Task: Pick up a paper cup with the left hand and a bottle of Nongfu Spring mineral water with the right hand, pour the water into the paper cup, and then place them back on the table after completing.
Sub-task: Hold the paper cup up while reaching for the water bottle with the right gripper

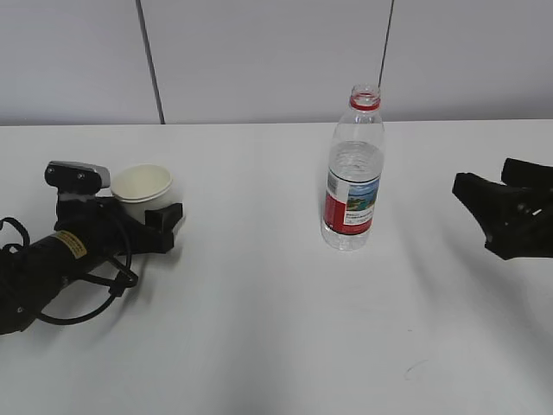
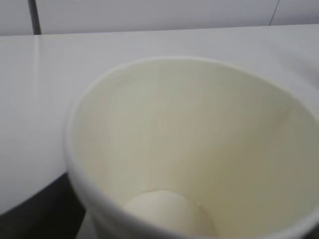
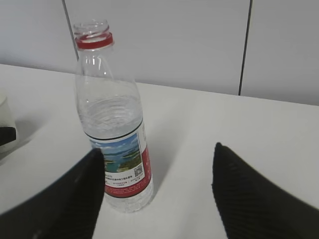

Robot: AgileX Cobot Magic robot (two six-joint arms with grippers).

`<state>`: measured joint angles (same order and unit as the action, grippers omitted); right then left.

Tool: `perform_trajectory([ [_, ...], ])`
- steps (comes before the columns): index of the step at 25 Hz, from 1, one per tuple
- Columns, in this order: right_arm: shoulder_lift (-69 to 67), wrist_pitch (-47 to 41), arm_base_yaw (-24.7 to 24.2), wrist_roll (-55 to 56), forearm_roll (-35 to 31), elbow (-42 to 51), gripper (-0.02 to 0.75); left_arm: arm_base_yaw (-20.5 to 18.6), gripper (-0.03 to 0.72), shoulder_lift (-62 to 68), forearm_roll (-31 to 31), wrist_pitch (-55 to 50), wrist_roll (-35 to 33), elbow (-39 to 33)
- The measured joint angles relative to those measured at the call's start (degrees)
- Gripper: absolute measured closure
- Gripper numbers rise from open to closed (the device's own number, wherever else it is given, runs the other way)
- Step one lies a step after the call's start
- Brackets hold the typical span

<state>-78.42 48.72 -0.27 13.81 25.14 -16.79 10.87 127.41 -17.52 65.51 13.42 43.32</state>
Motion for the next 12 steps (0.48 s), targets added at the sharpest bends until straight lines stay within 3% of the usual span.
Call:
perform_trajectory([
  [4, -2.6, 3.8, 0.0, 0.0, 0.0, 0.0, 0.238, 0.0, 0.226, 0.2, 0.1, 0.0, 0.0, 0.0],
  [12, -8.8, 8.2, 0.0, 0.1, 0.2, 0.0, 0.238, 0.0, 0.244, 0.6, -0.7, 0.0, -0.1, 0.1],
])
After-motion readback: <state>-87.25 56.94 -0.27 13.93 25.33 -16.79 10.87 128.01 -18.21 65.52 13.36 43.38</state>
